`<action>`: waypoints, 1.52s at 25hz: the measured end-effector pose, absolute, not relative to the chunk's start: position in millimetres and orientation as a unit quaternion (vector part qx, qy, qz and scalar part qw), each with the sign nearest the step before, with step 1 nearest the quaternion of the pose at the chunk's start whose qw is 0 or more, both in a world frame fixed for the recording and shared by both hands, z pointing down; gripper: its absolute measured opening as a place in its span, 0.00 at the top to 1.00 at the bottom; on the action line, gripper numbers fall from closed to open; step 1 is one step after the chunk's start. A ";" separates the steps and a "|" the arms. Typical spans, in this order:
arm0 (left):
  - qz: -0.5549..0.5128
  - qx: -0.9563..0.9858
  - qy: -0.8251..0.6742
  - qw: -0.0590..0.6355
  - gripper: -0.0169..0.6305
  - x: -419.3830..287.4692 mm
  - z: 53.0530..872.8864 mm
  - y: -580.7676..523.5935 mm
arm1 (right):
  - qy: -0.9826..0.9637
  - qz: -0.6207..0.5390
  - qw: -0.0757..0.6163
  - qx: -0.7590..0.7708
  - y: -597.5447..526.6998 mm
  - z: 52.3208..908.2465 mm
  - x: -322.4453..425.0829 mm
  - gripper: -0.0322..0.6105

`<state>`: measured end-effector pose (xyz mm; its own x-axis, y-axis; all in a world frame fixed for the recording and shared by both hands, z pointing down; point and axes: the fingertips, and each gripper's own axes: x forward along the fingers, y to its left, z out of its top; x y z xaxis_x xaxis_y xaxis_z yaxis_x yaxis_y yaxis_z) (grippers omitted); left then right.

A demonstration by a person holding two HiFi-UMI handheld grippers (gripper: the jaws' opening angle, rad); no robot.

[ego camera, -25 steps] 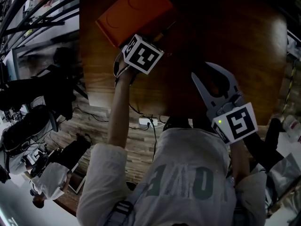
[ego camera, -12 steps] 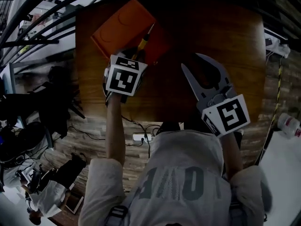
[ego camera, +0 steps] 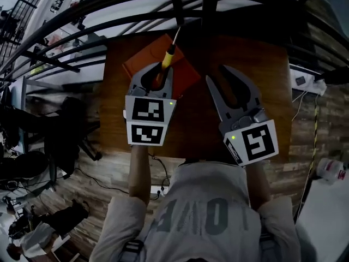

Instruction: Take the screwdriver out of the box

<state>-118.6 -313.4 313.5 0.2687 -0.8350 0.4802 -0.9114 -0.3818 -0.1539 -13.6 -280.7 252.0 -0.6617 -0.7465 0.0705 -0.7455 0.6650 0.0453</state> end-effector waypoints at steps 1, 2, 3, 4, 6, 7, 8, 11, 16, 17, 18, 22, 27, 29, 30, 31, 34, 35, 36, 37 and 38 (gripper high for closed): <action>0.236 0.792 -0.559 0.058 0.85 -115.6 298.5 -309.5 | -0.912 -0.021 0.034 0.408 -279.1 243.0 -14.0 0.76; 0.221 0.793 -0.566 0.039 0.85 -111.7 283.4 -305.6 | -0.912 -0.037 0.028 0.408 -278.2 234.5 -13.8 0.77; 0.204 0.794 -0.572 0.022 0.85 -107.3 268.5 -300.7 | -0.911 -0.051 0.022 0.409 -276.7 226.6 -12.7 0.77; 0.186 0.795 -0.577 0.007 0.85 -102.7 254.2 -293.9 | -0.909 -0.060 0.015 0.411 -273.6 219.4 -10.9 0.77; 0.143 0.795 -0.589 -0.015 0.85 -95.7 227.6 -276.6 | -0.907 -0.066 -0.001 0.417 -264.0 206.3 -7.7 0.77; 0.115 0.794 -0.596 -0.024 0.85 -94.3 214.9 -268.6 | -0.906 -0.068 -0.009 0.418 -259.7 200.5 -7.2 0.77; 0.084 0.792 -0.605 -0.030 0.85 -94.8 203.0 -261.6 | -0.906 -0.072 -0.016 0.417 -256.3 195.4 -7.7 0.77; 0.018 0.777 -0.629 -0.031 0.85 -107.0 183.6 -241.2 | -0.907 -0.091 -0.028 0.411 -246.8 185.3 -14.7 0.77; -0.018 0.756 -0.653 -0.038 0.85 -122.4 180.5 -219.1 | -0.908 -0.091 -0.040 0.408 -233.6 186.4 -22.5 0.77; -0.020 0.754 -0.655 -0.039 0.85 -122.6 181.0 -217.5 | -0.909 -0.086 -0.036 0.406 -232.3 189.3 -23.0 0.77; -0.019 0.754 -0.656 -0.039 0.85 -122.5 181.8 -216.3 | -0.911 -0.083 -0.031 0.403 -231.1 192.1 -23.6 0.77; -0.014 0.755 -0.655 -0.040 0.85 -124.0 183.9 -214.0 | -0.913 -0.082 -0.026 0.400 -229.2 195.1 -26.6 0.77; -0.016 0.753 -0.657 -0.041 0.85 -128.2 184.7 -213.3 | -0.913 -0.075 -0.031 0.400 -229.5 196.6 -25.1 0.77; -0.016 0.751 -0.659 -0.042 0.85 -128.6 185.2 -213.4 | -0.912 -0.073 -0.030 0.402 -230.1 198.0 -22.7 0.77; -0.017 0.750 -0.660 -0.043 0.85 -128.8 184.9 -212.9 | -0.912 -0.072 -0.029 0.403 -230.3 198.2 -21.4 0.77; -0.017 0.749 -0.661 -0.044 0.85 -129.1 184.7 -212.0 | -0.912 -0.072 -0.029 0.404 -230.5 198.3 -20.3 0.77; -0.012 0.749 -0.661 -0.048 0.85 -129.1 184.9 -210.5 | -0.911 -0.071 -0.029 0.405 -231.3 199.0 -16.4 0.77; -0.012 0.749 -0.661 -0.048 0.85 -128.5 184.6 -210.9 | -0.911 -0.069 -0.028 0.405 -232.0 199.4 -14.6 0.77; -0.012 0.748 -0.662 -0.048 0.85 -127.7 184.0 -211.6 | -0.911 -0.068 -0.027 0.405 -233.0 199.7 -12.9 0.77; -0.013 0.748 -0.662 -0.048 0.85 -126.8 183.1 -212.3 | -0.912 -0.066 -0.026 0.405 -233.9 200.1 -11.3 0.77; -0.015 0.747 -0.663 -0.049 0.85 -125.9 182.3 -213.0 | -0.912 -0.065 -0.025 0.405 -234.7 200.8 -10.0 0.77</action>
